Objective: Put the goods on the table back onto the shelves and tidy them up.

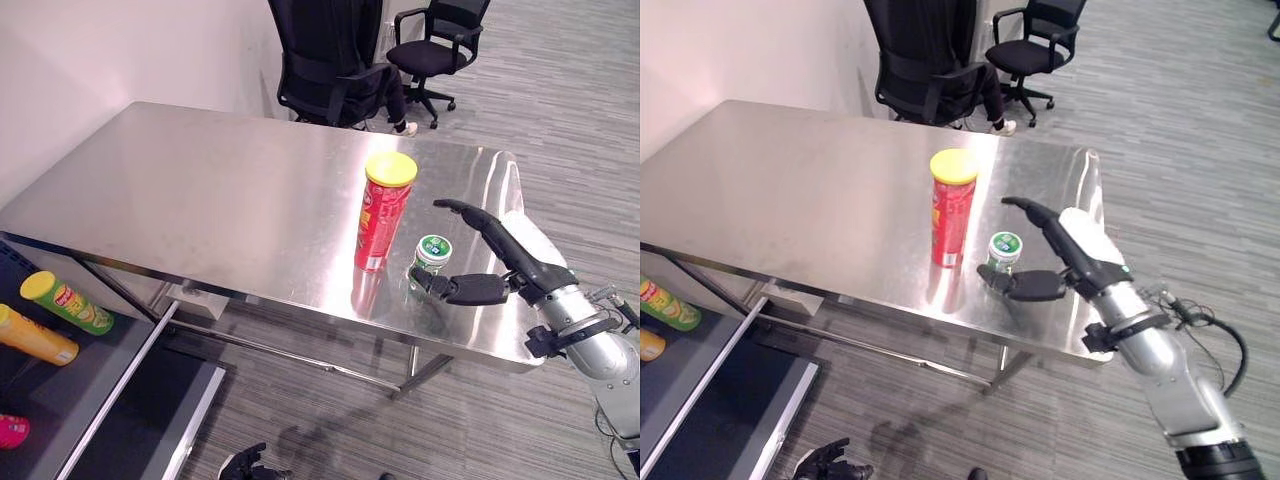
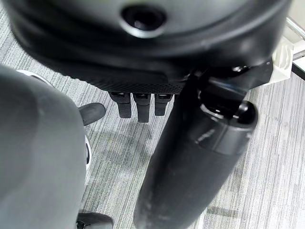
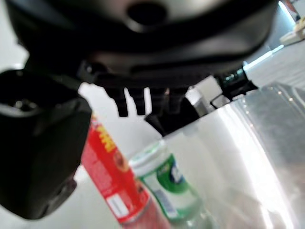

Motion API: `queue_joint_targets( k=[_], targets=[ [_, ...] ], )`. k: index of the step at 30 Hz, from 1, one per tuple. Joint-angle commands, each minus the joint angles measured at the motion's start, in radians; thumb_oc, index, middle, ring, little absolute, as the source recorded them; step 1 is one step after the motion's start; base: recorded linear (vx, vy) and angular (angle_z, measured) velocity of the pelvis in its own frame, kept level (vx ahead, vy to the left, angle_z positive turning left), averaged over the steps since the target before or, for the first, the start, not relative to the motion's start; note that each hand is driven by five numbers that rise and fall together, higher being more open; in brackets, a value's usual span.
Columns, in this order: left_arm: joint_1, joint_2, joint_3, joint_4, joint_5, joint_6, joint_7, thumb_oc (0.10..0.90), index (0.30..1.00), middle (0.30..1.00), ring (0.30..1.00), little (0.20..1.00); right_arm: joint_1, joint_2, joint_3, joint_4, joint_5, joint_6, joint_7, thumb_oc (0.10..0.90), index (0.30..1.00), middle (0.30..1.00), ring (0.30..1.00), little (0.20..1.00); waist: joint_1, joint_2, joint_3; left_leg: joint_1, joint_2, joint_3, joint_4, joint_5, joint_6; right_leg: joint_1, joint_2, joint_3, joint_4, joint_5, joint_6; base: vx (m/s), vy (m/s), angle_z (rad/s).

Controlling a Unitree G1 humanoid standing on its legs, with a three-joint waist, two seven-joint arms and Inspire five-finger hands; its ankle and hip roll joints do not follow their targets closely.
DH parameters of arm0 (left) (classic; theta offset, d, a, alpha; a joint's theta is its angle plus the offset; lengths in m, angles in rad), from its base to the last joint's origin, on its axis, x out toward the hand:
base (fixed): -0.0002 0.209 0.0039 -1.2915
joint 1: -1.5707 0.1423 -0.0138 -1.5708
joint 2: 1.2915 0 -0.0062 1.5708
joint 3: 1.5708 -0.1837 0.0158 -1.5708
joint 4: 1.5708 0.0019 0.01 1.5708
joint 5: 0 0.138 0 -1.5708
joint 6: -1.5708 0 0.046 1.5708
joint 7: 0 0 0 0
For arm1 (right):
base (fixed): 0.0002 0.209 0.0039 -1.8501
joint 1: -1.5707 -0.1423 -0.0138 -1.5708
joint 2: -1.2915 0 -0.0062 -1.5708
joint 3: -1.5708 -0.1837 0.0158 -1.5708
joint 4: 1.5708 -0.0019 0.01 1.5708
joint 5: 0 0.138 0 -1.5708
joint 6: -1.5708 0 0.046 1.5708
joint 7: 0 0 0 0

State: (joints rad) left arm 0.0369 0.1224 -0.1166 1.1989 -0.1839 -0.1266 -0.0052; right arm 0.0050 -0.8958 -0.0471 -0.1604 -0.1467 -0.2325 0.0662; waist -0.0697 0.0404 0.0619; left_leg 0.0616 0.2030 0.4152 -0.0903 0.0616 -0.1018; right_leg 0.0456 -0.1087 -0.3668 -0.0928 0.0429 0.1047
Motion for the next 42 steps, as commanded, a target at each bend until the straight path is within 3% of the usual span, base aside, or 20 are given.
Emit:
queue_joint_targets(
  k=[1, 10, 25, 26, 30, 31, 32, 34, 35, 42],
  targets=[
    [-0.001, 0.021, -0.015, 0.039, 0.033, -0.047, 0.014, 0.800, 0.900, 0.900, 0.900, 0.900, -0.055, -0.062, -0.031, 0.000, 0.007, -0.068, -0.034, 0.800, 0.900, 0.900, 0.900, 0.900, 0.009, -0.043, -0.061, 0.048, 0.085, 0.043, 0.003, 0.038, -0.093, 0.051, 0.002, 0.053, 0.006, -0.063, 0.032, 0.00, 0.000, 0.00],
    [0.005, 0.029, -0.032, 0.017, 0.070, -0.060, 0.034, 0.800, 0.900, 0.900, 0.900, 0.900, -0.015, -0.046, -0.029, 0.037, -0.028, -0.060, -0.049, 0.800, 0.900, 0.900, 0.900, 0.900, 0.008, -0.039, -0.056, 0.048, 0.084, 0.036, 0.003, 0.038, -0.092, 0.057, 0.000, 0.044, 0.006, -0.065, 0.032, 0.00, -0.011, 0.03],
    [0.007, 0.036, -0.053, 0.003, 0.094, -0.066, 0.057, 0.800, 0.900, 0.900, 0.900, 0.900, -0.059, 0.022, -0.007, 0.093, -0.053, -0.056, -0.119, 0.800, 0.900, 0.900, 0.900, 0.900, 0.024, -0.038, -0.055, 0.047, 0.083, 0.028, 0.003, 0.037, -0.089, 0.058, 0.001, 0.038, 0.006, -0.065, 0.031, 0.00, 0.000, 0.00],
    [0.007, 0.036, -0.052, 0.002, 0.094, -0.066, 0.057, 0.800, 0.900, 0.900, 0.900, 0.900, -0.060, 0.022, -0.006, 0.093, -0.053, -0.056, -0.119, 0.800, 0.900, 0.900, 0.900, 0.900, 0.024, -0.040, -0.050, 0.039, 0.083, 0.041, 0.003, 0.055, -0.080, 0.050, 0.000, 0.024, 0.006, -0.049, 0.024, 0.00, 0.000, 0.00],
    [0.006, 0.037, -0.059, -0.003, 0.095, -0.067, 0.062, 0.800, 0.900, 0.900, 0.900, 0.900, -0.078, 0.036, 0.001, 0.094, -0.047, -0.056, -0.128, 0.800, 0.900, 0.900, 0.900, 0.900, 0.026, -0.039, -0.053, 0.045, 0.082, 0.025, 0.003, 0.035, -0.088, 0.058, 0.001, 0.037, 0.006, -0.065, 0.030, -0.01, -0.004, 0.04],
    [0.005, 0.037, -0.062, -0.006, 0.096, -0.067, 0.062, 0.800, 0.900, 0.900, 0.900, 0.900, -0.084, 0.036, 0.007, 0.093, -0.047, -0.054, -0.128, 0.800, 0.900, 0.900, 0.900, 0.900, 0.029, -0.041, -0.049, 0.037, 0.081, 0.038, 0.003, 0.053, -0.079, 0.051, 0.000, 0.023, 0.006, -0.049, 0.024, 0.08, 0.005, 0.04],
    [0.005, 0.037, -0.061, -0.006, 0.096, -0.067, 0.062, 0.800, 0.900, 0.900, 0.900, 0.900, -0.084, 0.036, 0.008, 0.093, -0.047, -0.054, -0.128, 0.598, 0.596, 0.596, 0.596, 0.596, 0.028, -0.040, -0.053, 0.044, 0.081, 0.024, 0.003, 0.034, -0.088, 0.058, 0.000, 0.037, 0.006, -0.065, 0.031, 0.01, 0.004, 0.04],
    [0.006, 0.038, -0.062, -0.007, 0.096, -0.066, 0.063, 0.800, 0.900, 0.900, 0.900, 0.900, -0.085, 0.034, 0.011, 0.094, -0.049, -0.051, -0.124, 0.428, 0.342, 0.342, 0.342, 0.342, 0.029, -0.040, -0.053, 0.044, 0.080, 0.022, 0.003, 0.034, -0.087, 0.058, -0.001, 0.037, 0.006, -0.064, 0.031, 0.04, 0.004, 0.02],
    [0.007, 0.038, -0.062, -0.009, 0.096, -0.066, 0.062, 0.800, 0.900, 0.900, 0.900, 0.900, -0.084, 0.034, 0.012, 0.095, -0.050, -0.050, -0.125, 0.400, 0.300, 0.300, 0.300, 0.300, 0.029, -0.041, -0.053, 0.044, 0.080, 0.022, 0.003, 0.034, -0.087, 0.058, -0.002, 0.036, 0.006, -0.064, 0.032, -0.05, 0.002, 0.02],
    [0.008, 0.039, -0.066, -0.013, 0.106, -0.066, 0.067, 0.800, 0.900, 0.900, 0.900, 0.900, -0.081, 0.039, 0.005, 0.102, -0.075, -0.046, -0.148, 0.400, 0.300, 0.300, 0.300, 0.300, 0.031, -0.043, -0.047, 0.039, 0.077, 0.034, 0.003, 0.046, -0.076, 0.052, -0.006, 0.020, 0.006, -0.047, 0.027, -0.01, 0.004, 0.02]
  ],
)
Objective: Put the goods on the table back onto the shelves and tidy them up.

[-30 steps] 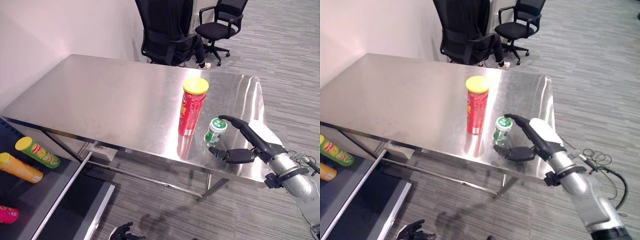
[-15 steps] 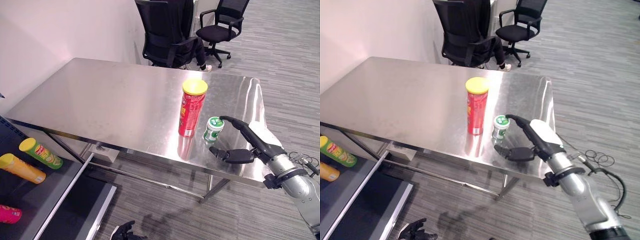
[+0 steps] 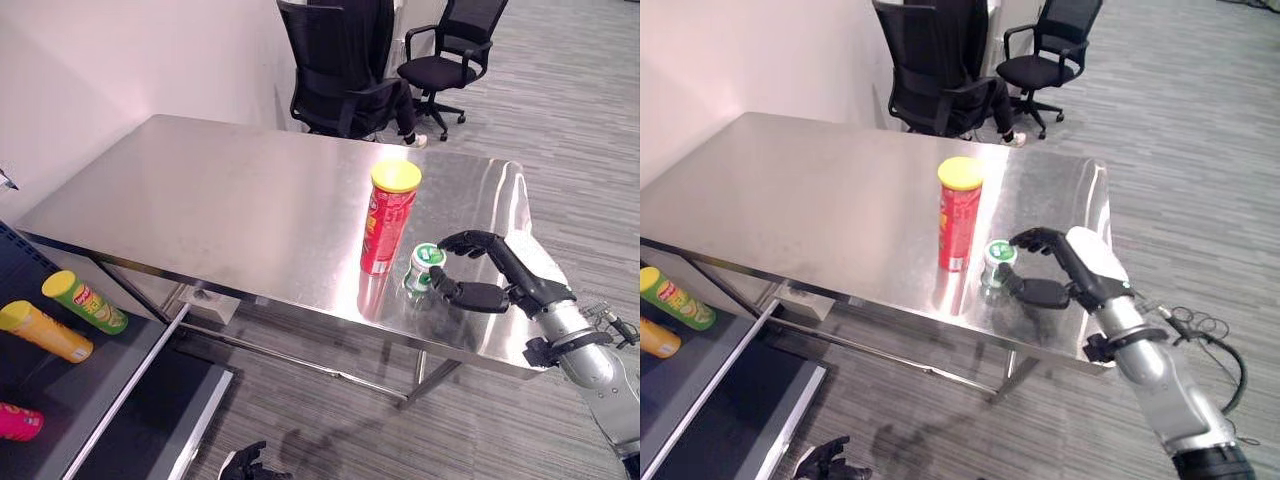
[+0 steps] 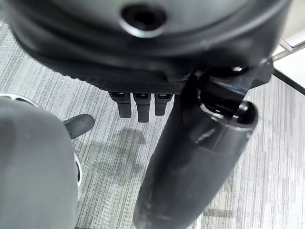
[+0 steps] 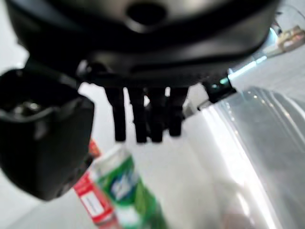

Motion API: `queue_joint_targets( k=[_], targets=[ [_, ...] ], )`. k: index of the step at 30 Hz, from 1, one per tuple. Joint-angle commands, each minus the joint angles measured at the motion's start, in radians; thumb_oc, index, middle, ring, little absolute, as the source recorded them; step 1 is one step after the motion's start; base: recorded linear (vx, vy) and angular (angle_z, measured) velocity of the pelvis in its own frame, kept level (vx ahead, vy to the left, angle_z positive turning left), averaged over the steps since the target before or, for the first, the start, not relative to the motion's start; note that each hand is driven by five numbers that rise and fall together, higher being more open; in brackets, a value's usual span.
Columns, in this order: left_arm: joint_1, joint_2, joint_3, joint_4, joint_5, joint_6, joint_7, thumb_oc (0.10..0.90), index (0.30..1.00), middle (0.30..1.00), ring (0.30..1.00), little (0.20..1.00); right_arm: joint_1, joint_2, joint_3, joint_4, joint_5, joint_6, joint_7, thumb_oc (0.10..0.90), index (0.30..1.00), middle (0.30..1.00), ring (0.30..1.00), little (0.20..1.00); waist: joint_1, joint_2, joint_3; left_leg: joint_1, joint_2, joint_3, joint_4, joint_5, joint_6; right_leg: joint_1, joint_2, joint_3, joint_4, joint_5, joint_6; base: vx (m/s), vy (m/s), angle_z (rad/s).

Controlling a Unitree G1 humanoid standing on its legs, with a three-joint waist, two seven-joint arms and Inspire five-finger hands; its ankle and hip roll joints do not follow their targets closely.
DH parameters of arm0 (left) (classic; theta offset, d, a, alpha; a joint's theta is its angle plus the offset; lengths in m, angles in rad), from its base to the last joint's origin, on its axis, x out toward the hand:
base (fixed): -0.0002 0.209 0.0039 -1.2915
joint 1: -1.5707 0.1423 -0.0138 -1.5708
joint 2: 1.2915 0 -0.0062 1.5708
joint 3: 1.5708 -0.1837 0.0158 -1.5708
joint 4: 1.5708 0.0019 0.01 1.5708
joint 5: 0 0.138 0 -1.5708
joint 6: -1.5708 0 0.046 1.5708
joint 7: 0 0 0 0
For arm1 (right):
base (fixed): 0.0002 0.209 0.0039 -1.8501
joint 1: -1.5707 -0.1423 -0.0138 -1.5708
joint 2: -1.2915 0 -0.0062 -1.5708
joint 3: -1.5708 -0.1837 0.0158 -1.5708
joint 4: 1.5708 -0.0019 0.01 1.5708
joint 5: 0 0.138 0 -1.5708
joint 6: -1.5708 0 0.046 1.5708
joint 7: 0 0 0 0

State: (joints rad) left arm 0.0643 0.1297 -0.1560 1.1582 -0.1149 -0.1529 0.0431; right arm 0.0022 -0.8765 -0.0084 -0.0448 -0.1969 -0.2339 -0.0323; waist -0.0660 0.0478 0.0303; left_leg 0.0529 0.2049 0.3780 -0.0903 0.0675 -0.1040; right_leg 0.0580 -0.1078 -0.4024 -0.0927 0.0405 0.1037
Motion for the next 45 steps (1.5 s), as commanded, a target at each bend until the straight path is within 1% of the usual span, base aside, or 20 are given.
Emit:
queue_joint_targets(
  k=[1, 4, 9, 18, 20, 23, 27, 29, 31, 34, 37, 38, 39, 40, 41, 42, 43, 45],
  targets=[
    [-0.021, 0.032, -0.027, 0.027, 0.040, -0.040, 0.021, 0.800, 0.900, 0.900, 0.900, 0.900, -0.078, 0.020, -0.035, -0.013, -0.030, -0.043, -0.053, 0.400, 0.300, 0.300, 0.300, 0.300, 0.027, -0.051, -0.016, 0.046, 0.075, 0.070, 0.003, 0.040, -0.073, 0.038, -0.008, 0.056, 0.005, -0.043, 0.029, 0.01, 0.017, 0.04],
    [-0.025, 0.034, -0.032, 0.029, 0.056, -0.044, 0.028, 0.800, 0.900, 0.900, 0.900, 0.900, -0.078, 0.019, -0.038, -0.017, -0.046, -0.045, -0.064, 0.400, 0.300, 0.300, 0.300, 0.300, 0.026, -0.053, -0.016, 0.046, 0.073, 0.071, 0.003, 0.038, -0.072, 0.037, -0.010, 0.058, 0.005, -0.042, 0.029, 0.00, 0.000, 0.00],
    [-0.030, 0.045, -0.056, 0.006, 0.124, -0.056, 0.055, 0.800, 0.900, 0.900, 0.900, 0.900, -0.058, 0.005, -0.059, -0.034, -0.094, -0.052, -0.097, 0.400, 0.300, 0.300, 0.300, 0.300, 0.025, -0.058, -0.014, 0.047, 0.070, 0.071, 0.003, 0.032, -0.071, 0.036, -0.012, 0.058, 0.005, -0.041, 0.033, 0.00, 0.000, 0.00],
    [-0.024, 0.049, -0.063, -0.008, 0.147, -0.059, 0.078, 0.800, 0.900, 0.900, 0.900, 0.900, -0.039, 0.006, -0.096, -0.039, -0.166, -0.043, -0.162, 0.400, 0.300, 0.300, 0.300, 0.300, 0.025, -0.061, -0.014, 0.048, 0.066, 0.070, 0.003, 0.027, -0.067, 0.037, -0.014, 0.060, 0.005, -0.039, 0.035, 0.00, 0.000, 0.00],
    [-0.022, 0.050, -0.063, -0.010, 0.155, -0.058, 0.087, 0.800, 0.900, 0.900, 0.900, 0.900, -0.040, 0.013, -0.132, -0.032, -0.221, -0.021, -0.217, 0.400, 0.300, 0.300, 0.300, 0.300, 0.025, -0.062, -0.015, 0.048, 0.063, 0.068, 0.003, 0.024, -0.064, 0.036, -0.016, 0.061, 0.005, -0.038, 0.037, 0.00, 0.000, 0.00],
    [-0.022, 0.053, -0.061, -0.017, 0.162, -0.058, 0.095, 0.800, 0.900, 0.900, 0.900, 0.900, -0.039, 0.008, -0.168, -0.034, -0.272, 0.001, -0.261, 0.400, 0.300, 0.300, 0.300, 0.300, 0.026, -0.063, -0.016, 0.049, 0.062, 0.065, 0.003, 0.021, -0.063, 0.037, -0.018, 0.062, 0.005, -0.036, 0.038, 0.00, 0.000, 0.00],
    [-0.021, 0.053, -0.064, -0.023, 0.166, -0.056, 0.098, 0.800, 0.900, 0.900, 0.900, 0.900, -0.038, 0.010, -0.207, -0.045, -0.297, 0.012, -0.296, 0.400, 0.300, 0.300, 0.300, 0.300, 0.027, -0.063, -0.017, 0.047, 0.060, 0.062, 0.003, 0.019, -0.061, 0.036, -0.018, 0.062, 0.005, -0.036, 0.039, 0.00, 0.000, 0.00],
    [-0.018, 0.055, -0.064, -0.028, 0.172, -0.056, 0.099, 0.800, 0.900, 0.900, 0.900, 0.900, -0.042, 0.002, -0.245, -0.064, -0.328, 0.024, -0.330, 0.400, 0.300, 0.300, 0.300, 0.300, 0.028, -0.063, -0.018, 0.047, 0.059, 0.058, 0.003, 0.017, -0.059, 0.037, -0.018, 0.062, 0.005, -0.037, 0.040, 0.00, 0.000, 0.00],
    [-0.018, 0.055, -0.065, -0.028, 0.172, -0.055, 0.099, 0.800, 0.900, 0.900, 0.900, 0.900, -0.040, 0.002, -0.247, -0.065, -0.329, 0.024, -0.330, 0.400, 0.300, 0.300, 0.300, 0.300, 0.029, -0.063, -0.017, 0.047, 0.059, 0.058, 0.003, 0.017, -0.059, 0.037, -0.018, 0.062, 0.005, -0.037, 0.040, 0.00, 0.000, 0.00],
    [-0.016, 0.060, -0.061, -0.034, 0.177, -0.052, 0.100, 0.800, 0.900, 0.900, 0.900, 0.900, -0.045, -0.012, -0.289, -0.094, -0.351, 0.034, -0.353, 0.400, 0.300, 0.300, 0.300, 0.300, 0.028, -0.065, -0.019, 0.046, 0.059, 0.057, 0.003, 0.016, -0.058, 0.037, -0.018, 0.062, 0.005, -0.039, 0.040, 0.00, 0.000, 0.00],
    [-0.010, 0.063, -0.063, -0.045, 0.176, -0.050, 0.099, 0.800, 0.900, 0.900, 0.900, 0.900, -0.051, -0.013, -0.296, -0.091, -0.332, 0.036, -0.349, 0.400, 0.300, 0.300, 0.300, 0.300, 0.031, -0.067, -0.018, 0.046, 0.059, 0.056, 0.003, 0.016, -0.058, 0.037, -0.017, 0.062, 0.005, -0.039, 0.040, 0.00, 0.000, 0.00],
    [-0.009, 0.063, -0.064, -0.049, 0.175, -0.049, 0.097, 0.800, 0.900, 0.900, 0.900, 0.900, -0.051, -0.009, -0.291, -0.086, -0.323, 0.037, -0.345, 0.413, 0.319, 0.319, 0.319, 0.319, 0.031, -0.067, -0.018, 0.045, 0.059, 0.056, 0.003, 0.016, -0.057, 0.037, -0.017, 0.062, 0.005, -0.039, 0.040, 0.00, 0.000, 0.00],
    [-0.009, 0.062, -0.064, -0.048, 0.173, -0.049, 0.096, 0.800, 0.900, 0.900, 0.900, 0.900, -0.051, -0.001, -0.286, -0.078, -0.310, 0.039, -0.341, 0.516, 0.474, 0.474, 0.474, 0.474, 0.031, -0.067, -0.018, 0.045, 0.058, 0.055, 0.003, 0.016, -0.057, 0.037, -0.017, 0.063, 0.005, -0.038, 0.039, 0.00, 0.000, 0.00],
    [-0.009, 0.058, -0.066, -0.043, 0.169, -0.048, 0.096, 0.800, 0.900, 0.900, 0.900, 0.900, -0.049, 0.021, -0.275, -0.063, -0.287, 0.043, -0.336, 0.800, 0.900, 0.900, 0.900, 0.900, 0.030, -0.067, -0.017, 0.046, 0.057, 0.056, 0.003, 0.016, -0.056, 0.038, -0.017, 0.064, 0.005, -0.039, 0.039, 0.00, 0.000, 0.00],
    [-0.009, 0.057, -0.065, -0.042, 0.169, -0.047, 0.097, 0.800, 0.900, 0.900, 0.900, 0.900, -0.044, 0.039, -0.271, -0.057, -0.271, 0.044, -0.332, 0.800, 0.900, 0.900, 0.900, 0.900, 0.030, -0.066, -0.017, 0.046, 0.057, 0.056, 0.003, 0.015, -0.056, 0.038, -0.017, 0.064, 0.005, -0.040, 0.038, 0.00, 0.000, 0.00],
    [-0.009, 0.057, -0.065, -0.042, 0.169, -0.047, 0.097, 0.800, 0.900, 0.900, 0.900, 0.900, -0.044, 0.040, -0.271, -0.057, -0.270, 0.044, -0.331, 0.800, 0.900, 0.900, 0.900, 0.900, 0.030, -0.067, -0.017, 0.046, 0.057, 0.056, 0.003, 0.015, -0.056, 0.038, -0.017, 0.064, 0.005, -0.040, 0.038, 0.00, 0.000, 0.00],
    [-0.008, 0.054, -0.068, -0.047, 0.164, -0.045, 0.096, 0.800, 0.900, 0.900, 0.900, 0.900, -0.038, 0.070, -0.265, -0.048, -0.240, 0.046, -0.329, 0.800, 0.900, 0.900, 0.900, 0.900, 0.030, -0.066, -0.017, 0.046, 0.057, 0.056, 0.003, 0.015, -0.056, 0.038, -0.017, 0.063, 0.005, -0.039, 0.038, 0.00, 0.000, 0.00],
    [-0.006, 0.051, -0.069, -0.047, 0.162, -0.044, 0.094, 0.800, 0.900, 0.900, 0.900, 0.900, -0.034, 0.094, -0.261, -0.043, -0.229, 0.049, -0.334, 0.800, 0.900, 0.900, 0.900, 0.900, 0.029, -0.064, -0.016, 0.047, 0.057, 0.057, 0.003, 0.015, -0.055, 0.037, -0.017, 0.066, 0.005, -0.039, 0.037, 0.00, 0.000, 0.00]
  ],
)
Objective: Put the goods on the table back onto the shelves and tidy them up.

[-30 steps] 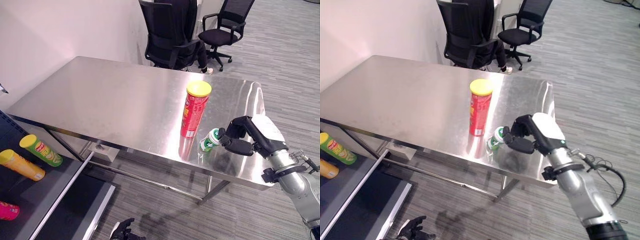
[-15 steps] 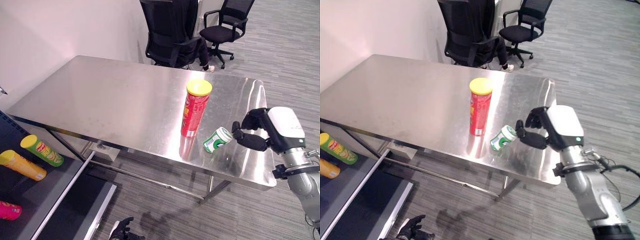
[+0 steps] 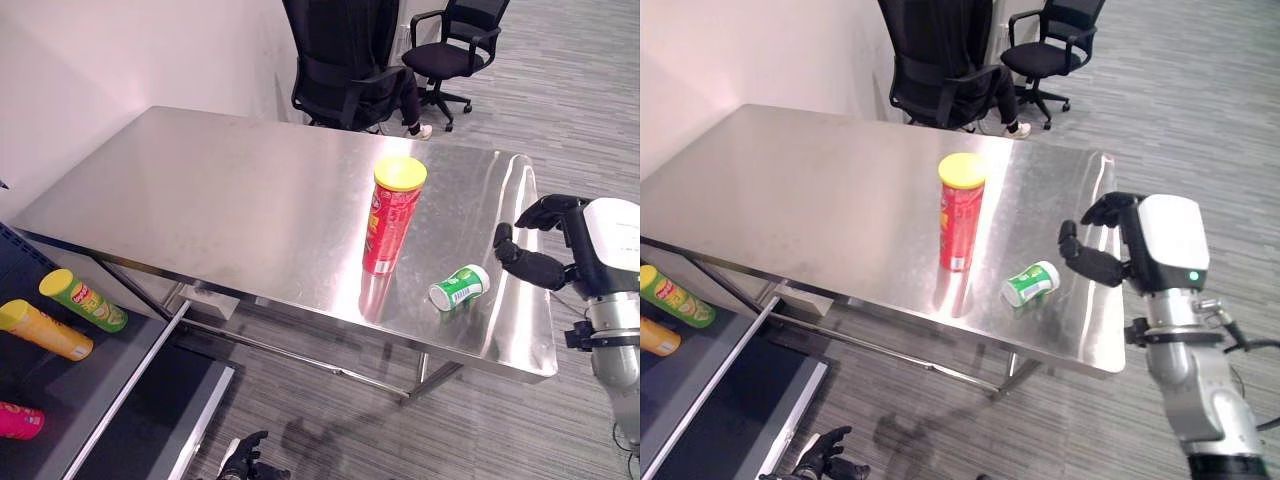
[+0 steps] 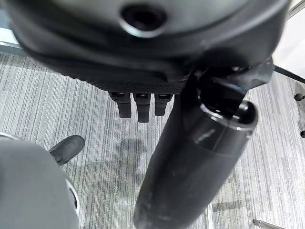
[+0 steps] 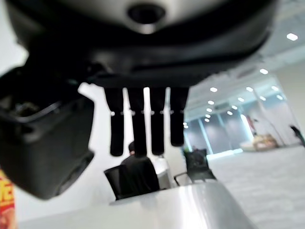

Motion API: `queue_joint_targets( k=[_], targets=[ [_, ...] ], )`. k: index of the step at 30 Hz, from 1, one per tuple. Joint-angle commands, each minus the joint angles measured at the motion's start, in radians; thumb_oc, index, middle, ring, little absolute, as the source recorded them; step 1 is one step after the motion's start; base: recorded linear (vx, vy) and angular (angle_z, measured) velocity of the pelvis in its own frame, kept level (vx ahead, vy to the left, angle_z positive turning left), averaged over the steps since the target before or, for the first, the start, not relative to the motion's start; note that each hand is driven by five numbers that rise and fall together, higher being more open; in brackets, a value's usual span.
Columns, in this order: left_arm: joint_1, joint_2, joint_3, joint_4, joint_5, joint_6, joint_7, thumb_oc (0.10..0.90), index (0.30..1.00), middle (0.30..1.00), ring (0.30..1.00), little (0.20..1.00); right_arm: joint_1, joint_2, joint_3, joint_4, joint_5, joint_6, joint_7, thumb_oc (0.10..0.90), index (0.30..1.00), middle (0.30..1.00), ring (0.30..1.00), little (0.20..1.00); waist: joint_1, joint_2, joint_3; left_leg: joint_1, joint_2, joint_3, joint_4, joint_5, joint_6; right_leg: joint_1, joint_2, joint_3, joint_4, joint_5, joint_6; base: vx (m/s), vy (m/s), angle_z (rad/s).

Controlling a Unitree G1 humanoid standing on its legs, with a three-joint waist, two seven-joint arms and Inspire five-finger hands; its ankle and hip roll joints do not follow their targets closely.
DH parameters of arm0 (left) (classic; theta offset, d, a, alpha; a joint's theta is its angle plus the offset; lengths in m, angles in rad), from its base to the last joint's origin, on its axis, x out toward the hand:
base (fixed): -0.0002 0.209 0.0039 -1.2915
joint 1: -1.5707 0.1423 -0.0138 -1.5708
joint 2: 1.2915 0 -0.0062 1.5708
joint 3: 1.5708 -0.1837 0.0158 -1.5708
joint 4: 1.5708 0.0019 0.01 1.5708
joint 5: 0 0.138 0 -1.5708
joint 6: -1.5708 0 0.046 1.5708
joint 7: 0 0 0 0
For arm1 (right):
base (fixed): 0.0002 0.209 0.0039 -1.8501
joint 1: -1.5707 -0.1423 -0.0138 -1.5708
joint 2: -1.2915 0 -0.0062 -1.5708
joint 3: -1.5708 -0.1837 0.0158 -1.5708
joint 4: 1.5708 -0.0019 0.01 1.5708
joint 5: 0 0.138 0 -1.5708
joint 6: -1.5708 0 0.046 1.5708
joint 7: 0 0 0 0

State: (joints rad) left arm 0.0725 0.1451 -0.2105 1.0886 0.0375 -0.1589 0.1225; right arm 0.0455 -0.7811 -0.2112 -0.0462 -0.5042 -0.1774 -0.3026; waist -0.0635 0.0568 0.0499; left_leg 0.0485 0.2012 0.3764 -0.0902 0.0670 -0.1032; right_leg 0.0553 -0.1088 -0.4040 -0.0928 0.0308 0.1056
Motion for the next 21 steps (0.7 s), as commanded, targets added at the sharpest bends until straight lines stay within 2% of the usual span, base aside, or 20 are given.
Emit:
queue_joint_targets(
  k=[1, 6, 9, 12, 15, 16, 17, 18, 19, 21],
  targets=[
    [-0.014, 0.035, -0.012, 0.024, 0.010, -0.037, 0.016, 0.800, 0.900, 0.900, 0.900, 0.900, -0.073, 0.002, -0.059, -0.045, 0.079, -0.009, -0.062, 0.800, 0.900, 0.900, 0.900, 0.900, 0.025, -0.073, -0.035, 0.051, 0.062, 0.059, 0.003, 0.016, -0.056, 0.039, -0.016, 0.068, 0.006, -0.029, 0.035, 0.00, 0.000, 0.00],
    [-0.015, 0.033, -0.004, 0.024, 0.008, -0.039, 0.013, 0.800, 0.900, 0.900, 0.900, 0.900, -0.043, -0.008, -0.091, -0.059, 0.100, -0.016, -0.048, 0.800, 0.900, 0.900, 0.900, 0.900, 0.014, -0.072, -0.034, 0.056, 0.061, 0.064, 0.003, 0.012, -0.056, 0.040, -0.015, 0.071, 0.006, -0.030, 0.036, 0.00, 0.000, 0.00],
    [-0.018, 0.029, -0.001, 0.033, 0.010, -0.035, 0.020, 0.800, 0.900, 0.900, 0.900, 0.900, -0.020, 0.014, -0.135, -0.073, 0.114, -0.007, -0.072, 0.800, 0.900, 0.900, 0.900, 0.900, 0.007, -0.069, -0.034, 0.058, 0.060, 0.067, 0.003, 0.010, -0.056, 0.038, -0.016, 0.075, 0.006, -0.029, 0.036, 0.00, 0.000, 0.00],
    [-0.037, 0.023, -0.011, 0.050, 0.057, -0.027, 0.055, 0.800, 0.900, 0.900, 0.900, 0.900, 0.021, 0.086, -0.253, -0.146, 0.140, -0.008, -0.161, 0.800, 0.900, 0.900, 0.900, 0.900, -0.021, -0.061, -0.036, 0.061, 0.057, 0.075, 0.003, 0.003, -0.053, 0.032, -0.019, 0.086, 0.006, -0.025, 0.041, 0.00, 0.000, 0.00],
    [-0.042, 0.024, -0.023, 0.052, 0.086, -0.024, 0.065, 0.800, 0.900, 0.900, 0.900, 0.900, 0.046, 0.120, -0.311, -0.186, 0.165, -0.009, -0.190, 0.800, 0.900, 0.900, 0.900, 0.900, -0.034, -0.057, -0.039, 0.064, 0.054, 0.081, 0.003, -0.002, -0.051, 0.029, -0.020, 0.095, 0.006, -0.022, 0.043, 0.00, 0.018, -0.04],
    [-0.042, 0.028, -0.034, 0.048, 0.115, -0.021, 0.070, 0.800, 0.900, 0.900, 0.900, 0.900, 0.066, 0.132, -0.360, -0.199, 0.178, -0.011, -0.209, 0.800, 0.900, 0.900, 0.900, 0.900, -0.051, -0.053, -0.039, 0.068, 0.051, 0.085, 0.003, -0.007, -0.049, 0.026, -0.021, 0.103, 0.006, -0.020, 0.045, 0.00, 0.027, -0.09],
    [-0.042, 0.028, -0.038, 0.047, 0.116, -0.021, 0.070, 0.800, 0.900, 0.900, 0.900, 0.900, 0.073, 0.135, -0.366, -0.204, 0.179, -0.010, -0.207, 0.800, 0.900, 0.900, 0.900, 0.900, -0.046, -0.053, -0.040, 0.069, 0.051, 0.086, 0.003, -0.007, -0.048, 0.026, -0.021, 0.104, 0.006, -0.020, 0.046, -0.01, 0.042, -0.06],
    [-0.045, 0.031, -0.049, 0.044, 0.155, -0.022, 0.072, 0.800, 0.900, 0.900, 0.900, 0.900, 0.101, 0.139, -0.430, -0.220, 0.160, -0.004, -0.234, 0.800, 0.900, 0.900, 0.900, 0.900, -0.069, -0.048, -0.039, 0.072, 0.048, 0.094, 0.003, -0.011, -0.047, 0.021, -0.022, 0.111, 0.006, -0.017, 0.049, -0.01, 0.027, -0.16],
    [-0.045, 0.031, -0.052, 0.044, 0.157, -0.022, 0.073, 0.800, 0.900, 0.900, 0.900, 0.900, 0.106, 0.142, -0.435, -0.225, 0.160, -0.003, -0.234, 0.800, 0.900, 0.900, 0.900, 0.900, -0.065, -0.048, -0.040, 0.072, 0.048, 0.094, 0.003, -0.012, -0.047, 0.021, -0.022, 0.111, 0.006, -0.017, 0.049, -0.02, 0.039, -0.18],
    [-0.042, 0.035, -0.055, 0.036, 0.163, -0.025, 0.068, 0.800, 0.900, 0.900, 0.900, 0.900, 0.141, 0.153, -0.501, -0.230, 0.179, -0.008, -0.254, 0.800, 0.900, 0.900, 0.900, 0.900, -0.084, -0.043, -0.040, 0.075, 0.045, 0.105, 0.003, -0.018, -0.045, 0.013, -0.025, 0.125, 0.006, -0.011, 0.053, -0.02, 0.040, -0.20]
  ],
)
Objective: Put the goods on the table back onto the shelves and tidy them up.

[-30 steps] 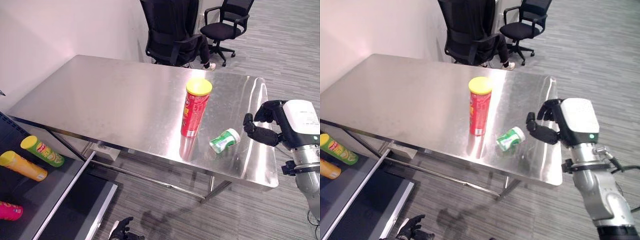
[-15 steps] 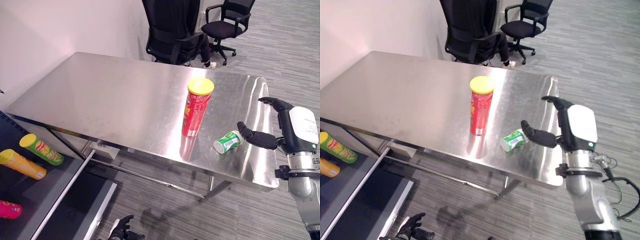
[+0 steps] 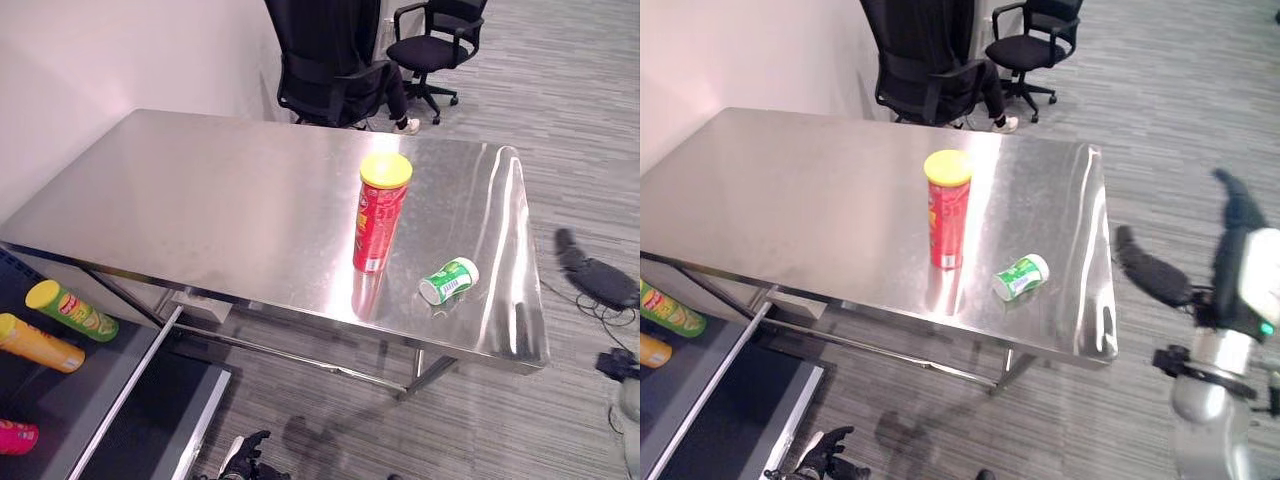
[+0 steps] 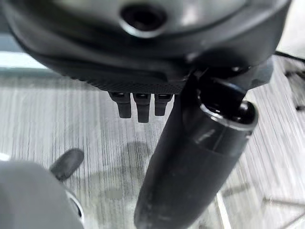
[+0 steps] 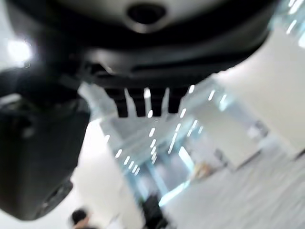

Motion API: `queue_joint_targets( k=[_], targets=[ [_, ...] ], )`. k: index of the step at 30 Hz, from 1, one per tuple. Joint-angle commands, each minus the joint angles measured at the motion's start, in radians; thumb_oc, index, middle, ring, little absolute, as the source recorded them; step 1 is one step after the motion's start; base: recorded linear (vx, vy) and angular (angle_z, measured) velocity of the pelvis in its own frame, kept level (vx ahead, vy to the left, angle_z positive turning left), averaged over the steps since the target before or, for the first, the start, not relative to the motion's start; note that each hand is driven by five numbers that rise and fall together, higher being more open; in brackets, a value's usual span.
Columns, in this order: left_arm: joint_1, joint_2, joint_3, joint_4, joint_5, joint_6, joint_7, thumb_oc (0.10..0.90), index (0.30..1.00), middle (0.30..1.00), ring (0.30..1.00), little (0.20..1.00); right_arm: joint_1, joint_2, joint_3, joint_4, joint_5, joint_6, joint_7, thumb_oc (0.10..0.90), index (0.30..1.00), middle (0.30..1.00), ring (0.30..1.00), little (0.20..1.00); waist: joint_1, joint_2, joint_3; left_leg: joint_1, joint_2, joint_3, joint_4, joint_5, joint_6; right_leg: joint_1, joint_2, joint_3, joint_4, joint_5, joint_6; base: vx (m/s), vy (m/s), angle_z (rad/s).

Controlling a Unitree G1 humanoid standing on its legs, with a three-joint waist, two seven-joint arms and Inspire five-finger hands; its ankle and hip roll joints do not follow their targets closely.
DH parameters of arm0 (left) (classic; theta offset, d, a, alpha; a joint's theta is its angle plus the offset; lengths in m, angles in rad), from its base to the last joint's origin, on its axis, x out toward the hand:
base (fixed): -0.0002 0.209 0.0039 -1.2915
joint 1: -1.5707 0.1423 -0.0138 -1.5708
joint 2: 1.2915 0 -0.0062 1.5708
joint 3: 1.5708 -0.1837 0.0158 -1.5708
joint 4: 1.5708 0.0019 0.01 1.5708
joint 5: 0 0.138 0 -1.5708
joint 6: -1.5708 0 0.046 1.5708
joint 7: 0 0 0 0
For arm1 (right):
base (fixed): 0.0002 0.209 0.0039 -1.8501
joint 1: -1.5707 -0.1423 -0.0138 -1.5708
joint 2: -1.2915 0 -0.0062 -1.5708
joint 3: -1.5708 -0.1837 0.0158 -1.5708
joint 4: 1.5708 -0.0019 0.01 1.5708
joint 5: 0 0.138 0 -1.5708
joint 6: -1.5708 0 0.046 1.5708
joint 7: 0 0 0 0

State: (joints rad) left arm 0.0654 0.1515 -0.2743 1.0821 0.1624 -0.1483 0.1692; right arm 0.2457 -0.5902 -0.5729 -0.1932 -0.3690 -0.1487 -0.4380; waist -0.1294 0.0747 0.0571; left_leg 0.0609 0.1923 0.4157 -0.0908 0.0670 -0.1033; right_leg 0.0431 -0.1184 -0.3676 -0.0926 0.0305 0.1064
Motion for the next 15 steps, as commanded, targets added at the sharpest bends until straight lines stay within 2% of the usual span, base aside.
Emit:
queue_joint_targets(
  k=[1, 3, 6, 8, 9, 11, 12, 13, 15],
  targets=[
    [-0.033, 0.029, 0.009, 0.041, 0.037, -0.035, 0.018, 0.800, 0.900, 0.900, 0.900, 0.900, -0.054, -0.030, -0.148, -0.082, 0.058, -0.039, -0.119, 0.800, 0.900, 0.900, 0.900, 0.900, -0.026, -0.058, -0.047, 0.065, 0.053, 0.070, 0.004, -0.020, -0.044, 0.022, -0.017, 0.093, 0.005, -0.009, 0.053, -0.03, 0.044, -0.29],
    [-0.026, 0.028, 0.015, 0.045, 0.036, -0.035, 0.006, 0.800, 0.900, 0.900, 0.900, 0.900, -0.028, -0.014, -0.150, -0.076, 0.088, -0.040, -0.094, 0.800, 0.900, 0.900, 0.900, 0.900, -0.047, -0.054, -0.048, 0.073, 0.048, 0.090, 0.004, -0.027, -0.042, 0.010, -0.020, 0.111, 0.006, -0.001, 0.057, -0.03, 0.051, -0.35],
    [-0.027, 0.030, 0.015, 0.053, 0.045, -0.034, 0.012, 0.800, 0.900, 0.900, 0.900, 0.900, -0.015, 0.002, -0.136, -0.053, 0.123, -0.038, -0.082, 0.800, 0.900, 0.900, 0.900, 0.900, -0.056, -0.054, -0.047, 0.079, 0.044, 0.105, 0.004, -0.030, -0.042, 0.004, -0.023, 0.126, 0.006, 0.005, 0.059, -0.02, 0.058, -0.39],
    [-0.032, 0.040, -0.001, 0.037, 0.082, -0.030, 0.033, 0.800, 0.900, 0.900, 0.900, 0.900, 0.018, 0.044, -0.126, -0.013, 0.164, -0.027, -0.087, 0.800, 0.900, 0.900, 0.900, 0.900, -0.069, -0.054, -0.045, 0.083, 0.040, 0.117, 0.004, -0.034, -0.040, 0.000, -0.026, 0.132, 0.008, 0.011, 0.061, -0.04, 0.094, -0.26],
    [-0.037, 0.054, -0.032, 0.010, 0.115, -0.033, 0.036, 0.800, 0.900, 0.900, 0.900, 0.900, 0.081, 0.115, -0.111, 0.077, 0.216, 0.005, -0.098, 0.800, 0.900, 0.900, 0.900, 0.900, -0.093, -0.049, -0.036, 0.084, 0.032, 0.129, 0.004, -0.036, -0.034, -0.010, -0.037, 0.142, 0.011, 0.021, 0.065, -0.05, 0.116, -0.07],
    [-0.035, 0.059, -0.040, 0.004, 0.114, -0.036, 0.029, 0.800, 0.900, 0.900, 0.900, 0.900, 0.101, 0.136, -0.093, 0.123, 0.238, 0.014, -0.099, 0.800, 0.900, 0.900, 0.900, 0.900, -0.098, -0.051, -0.035, 0.083, 0.025, 0.134, 0.006, -0.037, -0.030, -0.014, -0.043, 0.147, 0.012, 0.027, 0.068, -0.05, 0.157, 0.00],
    [-0.032, 0.061, -0.037, -0.001, 0.106, -0.032, 0.012, 0.800, 0.900, 0.900, 0.900, 0.900, 0.131, 0.174, -0.044, 0.184, 0.281, 0.036, -0.080, 0.800, 0.900, 0.900, 0.900, 0.900, -0.122, -0.046, -0.028, 0.085, 0.002, 0.148, 0.004, -0.053, -0.015, -0.032, -0.060, 0.166, 0.015, 0.044, 0.081, -0.10, 0.290, -0.12],
    [-0.040, 0.060, -0.036, 0.013, 0.099, -0.025, 0.006, 0.800, 0.900, 0.900, 0.900, 0.900, 0.139, 0.201, -0.024, 0.151, 0.338, 0.017, -0.036, 0.800, 0.900, 0.900, 0.900, 0.900, -0.138, -0.047, -0.019, 0.087, -0.020, 0.150, 0.004, -0.064, -0.003, -0.048, -0.073, 0.182, 0.031, 0.061, 0.088, -0.09, 0.254, -0.18],
    [-0.043, 0.061, -0.026, 0.022, 0.092, -0.025, 0.004, 0.800, 0.900, 0.900, 0.900, 0.900, 0.137, 0.206, -0.015, 0.134, 0.354, 0.009, -0.011, 0.800, 0.900, 0.900, 0.900, 0.900, -0.144, -0.051, -0.012, 0.087, -0.034, 0.152, 0.004, -0.074, 0.006, -0.063, -0.082, 0.200, 0.051, 0.066, 0.093, -0.06, 0.178, -0.22]
  ],
)
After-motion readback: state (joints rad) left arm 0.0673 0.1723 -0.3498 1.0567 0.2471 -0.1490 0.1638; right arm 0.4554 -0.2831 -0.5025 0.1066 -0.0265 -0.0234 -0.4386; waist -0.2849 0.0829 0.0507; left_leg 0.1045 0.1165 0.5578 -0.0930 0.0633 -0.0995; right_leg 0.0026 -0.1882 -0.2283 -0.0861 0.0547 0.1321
